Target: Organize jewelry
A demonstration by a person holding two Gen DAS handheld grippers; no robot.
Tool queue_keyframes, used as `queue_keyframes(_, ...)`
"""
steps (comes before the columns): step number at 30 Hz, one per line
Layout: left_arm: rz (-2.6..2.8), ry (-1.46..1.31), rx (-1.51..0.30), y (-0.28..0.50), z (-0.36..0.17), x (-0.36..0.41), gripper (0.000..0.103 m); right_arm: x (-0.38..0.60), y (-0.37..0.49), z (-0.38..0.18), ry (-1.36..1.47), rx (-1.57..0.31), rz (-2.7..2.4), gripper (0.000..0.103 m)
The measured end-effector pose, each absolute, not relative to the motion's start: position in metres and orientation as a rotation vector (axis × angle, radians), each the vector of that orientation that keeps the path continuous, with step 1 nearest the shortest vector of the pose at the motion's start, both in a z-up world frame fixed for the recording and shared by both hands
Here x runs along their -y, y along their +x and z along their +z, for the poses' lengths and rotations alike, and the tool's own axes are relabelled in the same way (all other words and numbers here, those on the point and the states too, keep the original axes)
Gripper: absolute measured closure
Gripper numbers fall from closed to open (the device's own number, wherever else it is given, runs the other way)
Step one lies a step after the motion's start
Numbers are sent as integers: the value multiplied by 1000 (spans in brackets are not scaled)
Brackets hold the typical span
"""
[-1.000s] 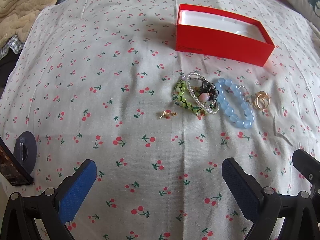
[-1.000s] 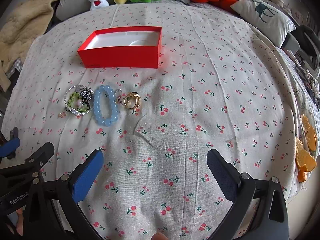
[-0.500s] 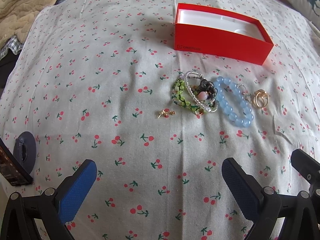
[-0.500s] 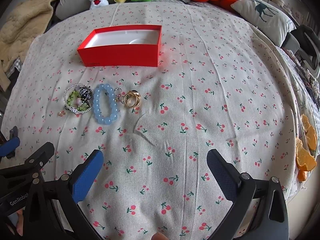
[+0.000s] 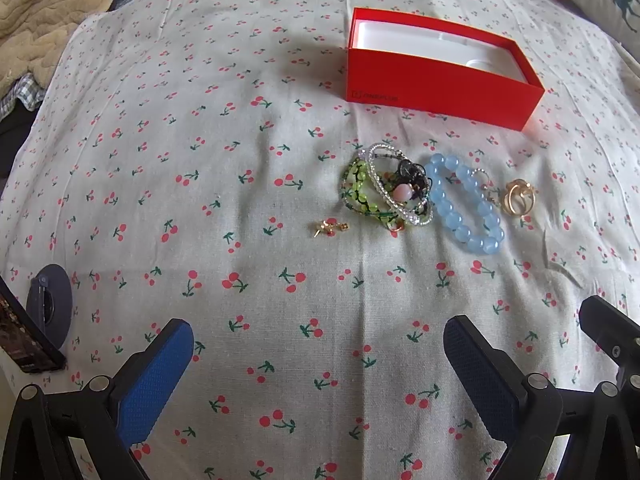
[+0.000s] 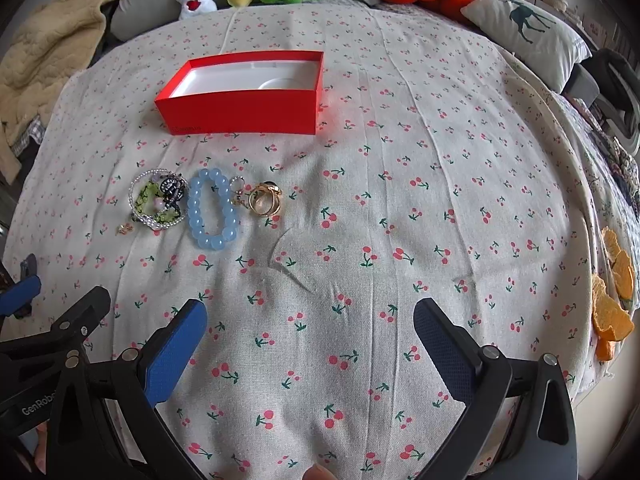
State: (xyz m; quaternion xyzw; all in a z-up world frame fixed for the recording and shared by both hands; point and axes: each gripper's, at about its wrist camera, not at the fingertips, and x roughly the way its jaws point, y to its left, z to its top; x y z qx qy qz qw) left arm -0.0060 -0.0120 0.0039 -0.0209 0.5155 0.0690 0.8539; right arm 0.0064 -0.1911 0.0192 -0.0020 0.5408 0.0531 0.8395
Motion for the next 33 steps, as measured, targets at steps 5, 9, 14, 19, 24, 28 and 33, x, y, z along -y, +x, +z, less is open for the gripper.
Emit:
queue_keyframes(5,145,-47,-1085,-6,4,12,0,192,6,19,-9,-1140,108,0)
queue_keyframes(9,145,-49,-1088,-6,5,11,0,192,6,19,-18,-1138,101,0)
queue_keyframes(14,140,-58,-1094,-6,6,10,0,191,6,21,-35,-1125,95,0)
queue_keyframes(19,133,-55,-1086,-3,15,8,0,192,11,33,-63,-1081,104,0)
queue_keyframes(24,144,-20,-1055,8,28,2,0,200,27,53,-89,-1063,139,0)
queue_keyframes(28,128,29,-1079,23,35,-3,0,205,45,63,-76,-1118,197,0)
queue_keyframes(33,109,-52,-1123,44,45,-18,0,209,67,63,-59,-1193,245,0)
